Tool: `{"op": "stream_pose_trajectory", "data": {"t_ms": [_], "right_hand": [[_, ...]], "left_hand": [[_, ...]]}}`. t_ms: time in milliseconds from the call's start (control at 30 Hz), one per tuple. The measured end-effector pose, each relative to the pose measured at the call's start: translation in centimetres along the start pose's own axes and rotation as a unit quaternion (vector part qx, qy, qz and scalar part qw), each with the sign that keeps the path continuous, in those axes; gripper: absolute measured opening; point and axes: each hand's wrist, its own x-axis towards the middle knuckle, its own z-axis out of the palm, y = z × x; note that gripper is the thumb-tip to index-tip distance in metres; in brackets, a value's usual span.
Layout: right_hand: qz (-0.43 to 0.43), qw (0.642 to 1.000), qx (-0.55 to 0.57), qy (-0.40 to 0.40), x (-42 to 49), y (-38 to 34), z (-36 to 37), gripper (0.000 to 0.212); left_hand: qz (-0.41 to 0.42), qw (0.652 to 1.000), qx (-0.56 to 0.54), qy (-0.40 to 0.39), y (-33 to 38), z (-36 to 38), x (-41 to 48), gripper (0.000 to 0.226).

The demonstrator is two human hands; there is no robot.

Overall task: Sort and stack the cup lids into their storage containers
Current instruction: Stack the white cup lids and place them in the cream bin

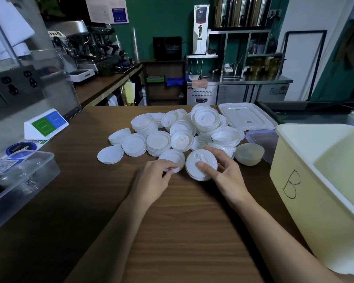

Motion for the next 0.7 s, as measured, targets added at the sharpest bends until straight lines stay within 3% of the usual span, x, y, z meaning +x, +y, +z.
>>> {"op": "stream_pose_trajectory", "data": {"t_ms": [200, 467, 600, 700], "right_hand": [[-0.001, 1.0, -0.005, 0.006, -0.1, -0.1, 0.2, 0.038], [-0.015, 0.999, -0.029, -0.013, -0.1, -0.1, 0.4, 0.04], [0.002, 0.999, -0.045, -0.018, 0.1, 0.4, 0.3, 0.039], [0.002, 0.999, -0.035, -0.015, 0.2, 0.3, 0.2, 0.042]], "left_hand": [[-0.033, 0.997, -0.05, 0.038, 0.5, -0.3, 0.2, 0.026], [-0.073, 0.968, -0.172, 0.166, 2.2, -1.3, 0.3, 0.028], [-0.154, 0.935, -0.264, 0.182, 1.8, -1.6, 0.6, 0.023], [-0.21, 0.877, -0.401, 0.161, 1.8, -1.9, 0.9, 0.02]]}}
